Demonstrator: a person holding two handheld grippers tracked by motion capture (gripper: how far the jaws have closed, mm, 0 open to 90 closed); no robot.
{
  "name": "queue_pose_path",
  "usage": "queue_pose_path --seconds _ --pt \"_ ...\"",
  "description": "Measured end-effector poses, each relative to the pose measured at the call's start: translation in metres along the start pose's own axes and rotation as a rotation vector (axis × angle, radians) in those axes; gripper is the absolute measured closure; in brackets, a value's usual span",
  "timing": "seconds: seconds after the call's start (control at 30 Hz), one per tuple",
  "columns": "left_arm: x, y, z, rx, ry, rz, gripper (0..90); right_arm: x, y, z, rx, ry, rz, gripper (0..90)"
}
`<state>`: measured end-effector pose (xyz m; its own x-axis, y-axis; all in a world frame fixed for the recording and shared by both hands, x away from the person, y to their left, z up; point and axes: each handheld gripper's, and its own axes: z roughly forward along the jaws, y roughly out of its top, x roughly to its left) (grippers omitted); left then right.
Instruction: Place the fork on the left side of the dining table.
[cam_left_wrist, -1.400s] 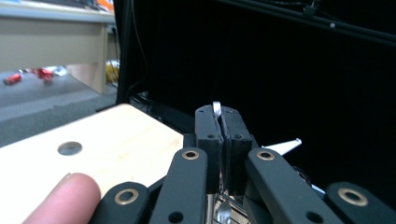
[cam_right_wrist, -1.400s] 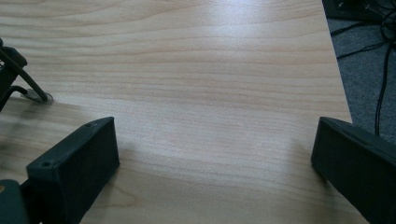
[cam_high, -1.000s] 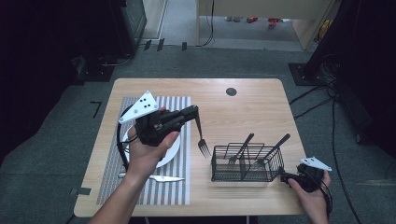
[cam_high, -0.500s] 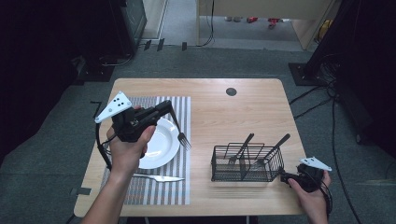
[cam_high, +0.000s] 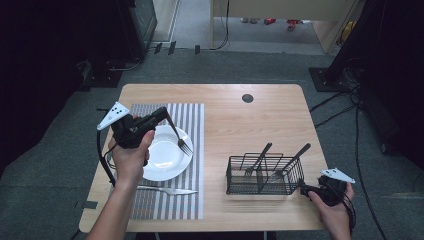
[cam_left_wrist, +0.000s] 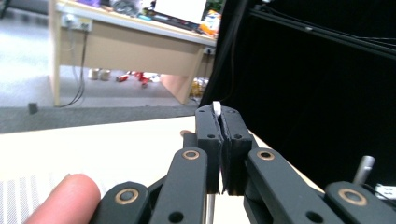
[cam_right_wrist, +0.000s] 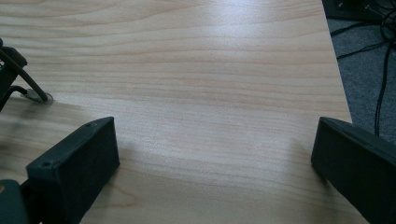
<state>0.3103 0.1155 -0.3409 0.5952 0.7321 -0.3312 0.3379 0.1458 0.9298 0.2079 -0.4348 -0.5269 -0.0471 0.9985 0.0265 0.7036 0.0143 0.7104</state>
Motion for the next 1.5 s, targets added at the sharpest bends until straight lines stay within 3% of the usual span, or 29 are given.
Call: queue_pose_path --seconds 0.2,0.33,0.57,0.8,1.07,1.2,1.3,1.5 --pt "0.019 -0.012 0.002 -0.001 0.049 -0.045 89.4 0.0 0.0 0.0 0.0 0.001 -0.001 0.7" --pt "0.037 -0.024 0.0 -0.015 0.092 -0.102 89.4 0.0 0.0 0.0 0.001 0.0 -0.001 0.7" --pt "0.057 -0.043 -0.003 -0.02 0.148 -0.146 89.4 0.0 0.0 0.0 0.0 0.0 -0.002 0.7" --pt "0.067 -0.052 -0.004 -0.018 0.169 -0.176 89.4 0.0 0.0 0.0 0.0 0.0 -0.002 0.7" --pt "0.084 -0.053 -0.007 -0.052 0.181 -0.256 89.4 0.0 0.0 0.0 0.0 0.0 -0.001 0.7" --pt "0.091 -0.052 -0.001 -0.06 0.181 -0.284 89.4 0.0 0.0 0.0 0.001 0.0 -0.002 0.7" --pt "0.092 -0.048 0.007 -0.049 0.192 -0.266 89.4 0.0 0.0 0.0 0.001 0.0 -0.002 0.7" --pt "0.102 -0.042 0.022 -0.066 0.185 -0.317 89.4 0.0 0.0 0.0 0.0 0.0 -0.001 0.7"
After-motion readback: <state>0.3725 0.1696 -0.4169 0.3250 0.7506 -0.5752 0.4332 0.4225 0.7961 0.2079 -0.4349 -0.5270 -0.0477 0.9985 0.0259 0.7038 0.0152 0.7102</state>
